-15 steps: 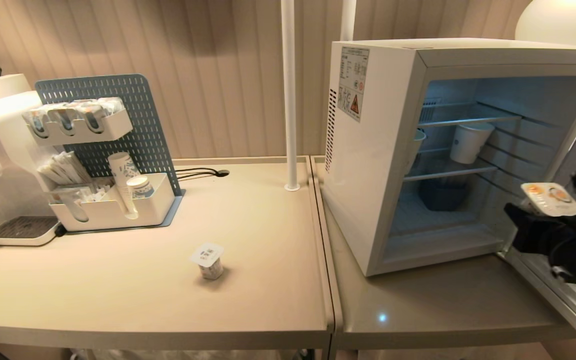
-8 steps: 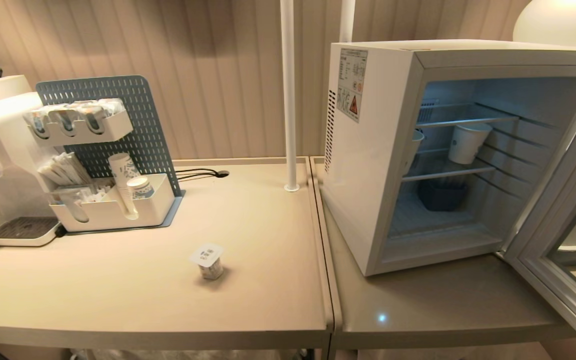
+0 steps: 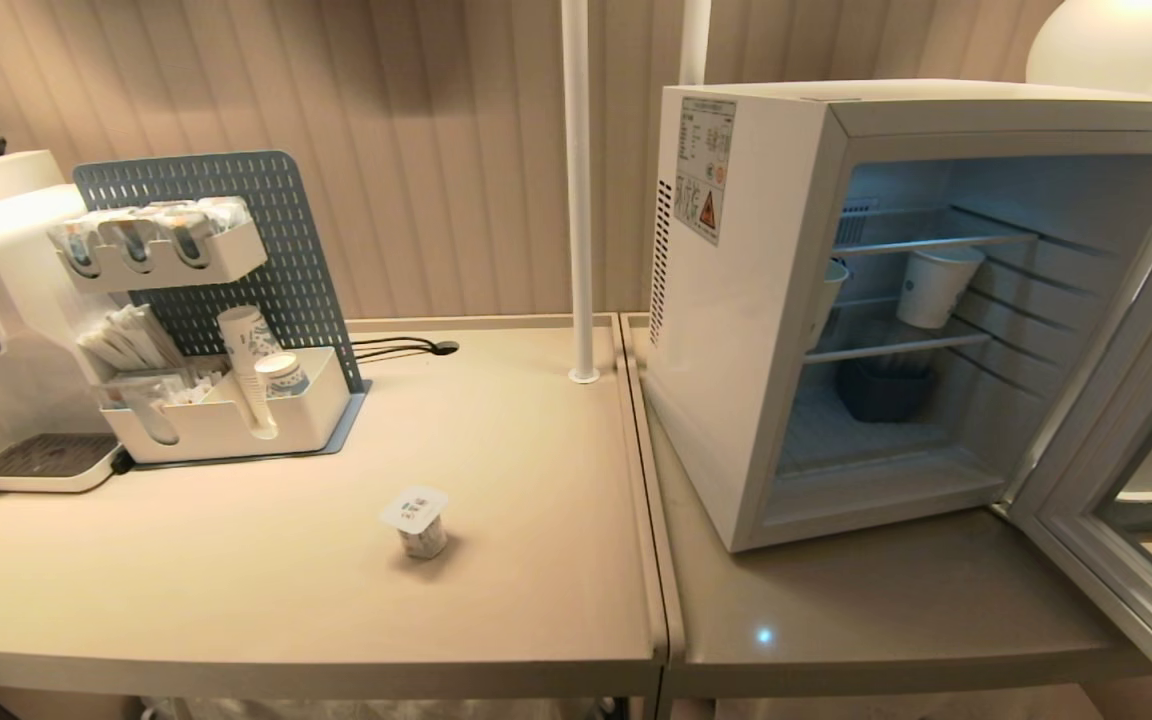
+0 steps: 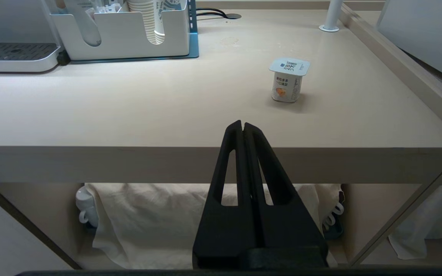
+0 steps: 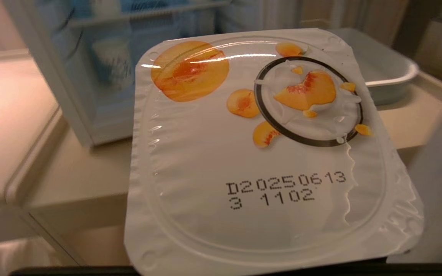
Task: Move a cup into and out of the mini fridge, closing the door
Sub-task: Place the yoghurt on the table
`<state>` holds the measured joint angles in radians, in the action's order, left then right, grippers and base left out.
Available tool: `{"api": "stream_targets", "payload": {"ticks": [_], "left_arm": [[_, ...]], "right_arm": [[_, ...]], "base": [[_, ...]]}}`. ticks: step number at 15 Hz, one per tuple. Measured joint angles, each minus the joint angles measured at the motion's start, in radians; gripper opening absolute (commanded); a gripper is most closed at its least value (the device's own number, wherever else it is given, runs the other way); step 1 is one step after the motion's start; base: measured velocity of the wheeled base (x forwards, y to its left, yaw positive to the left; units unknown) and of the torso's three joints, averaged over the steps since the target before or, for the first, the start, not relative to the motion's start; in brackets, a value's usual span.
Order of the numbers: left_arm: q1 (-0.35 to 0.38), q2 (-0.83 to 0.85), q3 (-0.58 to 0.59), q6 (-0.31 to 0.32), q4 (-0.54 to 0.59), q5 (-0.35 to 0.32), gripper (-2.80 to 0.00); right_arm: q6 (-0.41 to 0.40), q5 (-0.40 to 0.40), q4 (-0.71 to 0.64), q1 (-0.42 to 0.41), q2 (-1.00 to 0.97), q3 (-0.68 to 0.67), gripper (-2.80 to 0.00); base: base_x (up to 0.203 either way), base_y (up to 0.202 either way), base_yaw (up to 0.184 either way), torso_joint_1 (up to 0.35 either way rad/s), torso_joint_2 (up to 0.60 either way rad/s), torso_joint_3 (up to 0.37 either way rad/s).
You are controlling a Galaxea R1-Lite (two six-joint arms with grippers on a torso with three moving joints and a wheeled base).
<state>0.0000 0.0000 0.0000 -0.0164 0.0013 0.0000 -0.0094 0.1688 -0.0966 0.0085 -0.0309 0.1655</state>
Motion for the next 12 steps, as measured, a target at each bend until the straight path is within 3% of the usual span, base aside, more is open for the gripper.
{"api": "stream_targets", "payload": {"ticks": [2,4,12], "left_arm": [[0.0,0.0,0.0,0.0,0.0,0.0,-2.8],[0.001,0.0,0.0,0.0,0.0,0.0,-2.8],[0.0,0.0,0.0,0.001,0.0,0.0,-2.8]], "right_arm": [[-0.02,-0.104,0.077,-0.005,0.02,-0.12,-2.8],[-0.062,-0.179,0.003,-0.007,0.03,-0.131,-2.8],[-0.064,-0.181,-0.01,-0.007,0.032,-0.129,-2.8]], "base": [[0.0,0.0,0.0,0.0,0.0,0.0],[0.0,0.0,0.0,0.0,0.0,0.0],[0.0,0.0,0.0,0.0,0.0,0.0]]}}
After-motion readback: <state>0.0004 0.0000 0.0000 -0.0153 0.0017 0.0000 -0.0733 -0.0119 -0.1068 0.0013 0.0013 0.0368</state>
